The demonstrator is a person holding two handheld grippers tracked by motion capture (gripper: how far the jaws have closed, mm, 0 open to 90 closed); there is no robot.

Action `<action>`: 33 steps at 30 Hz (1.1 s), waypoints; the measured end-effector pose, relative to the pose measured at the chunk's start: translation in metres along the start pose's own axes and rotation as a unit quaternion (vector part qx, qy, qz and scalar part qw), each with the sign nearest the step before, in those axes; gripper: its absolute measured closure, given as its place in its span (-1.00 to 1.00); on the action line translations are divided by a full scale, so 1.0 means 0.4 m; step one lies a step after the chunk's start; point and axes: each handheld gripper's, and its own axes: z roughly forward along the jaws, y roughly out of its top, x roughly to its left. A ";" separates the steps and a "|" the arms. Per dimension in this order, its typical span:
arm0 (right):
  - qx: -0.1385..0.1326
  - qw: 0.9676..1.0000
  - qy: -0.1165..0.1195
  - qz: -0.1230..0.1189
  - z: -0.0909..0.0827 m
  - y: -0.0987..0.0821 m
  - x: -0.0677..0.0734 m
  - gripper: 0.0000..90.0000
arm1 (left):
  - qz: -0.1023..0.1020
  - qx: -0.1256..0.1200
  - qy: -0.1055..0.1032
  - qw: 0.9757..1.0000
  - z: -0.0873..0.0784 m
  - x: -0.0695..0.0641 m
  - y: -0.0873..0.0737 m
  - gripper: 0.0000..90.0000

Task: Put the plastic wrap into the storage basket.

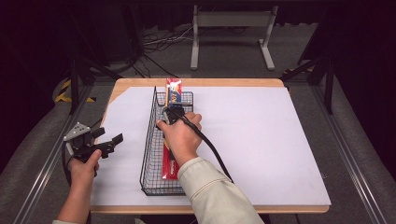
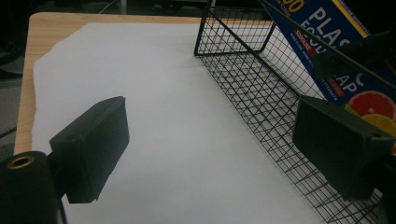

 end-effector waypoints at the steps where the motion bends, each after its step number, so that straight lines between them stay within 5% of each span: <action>1: 0.003 1.000 -0.001 0.002 0.002 0.000 -0.001 -0.10 | 0.001 0.000 0.000 1.000 0.000 0.000 0.000 -0.74; 33: 0.059 0.998 -0.031 -0.002 0.057 -0.032 -0.007 -0.11 | -0.003 0.004 0.004 1.000 0.004 0.007 -0.005 -0.74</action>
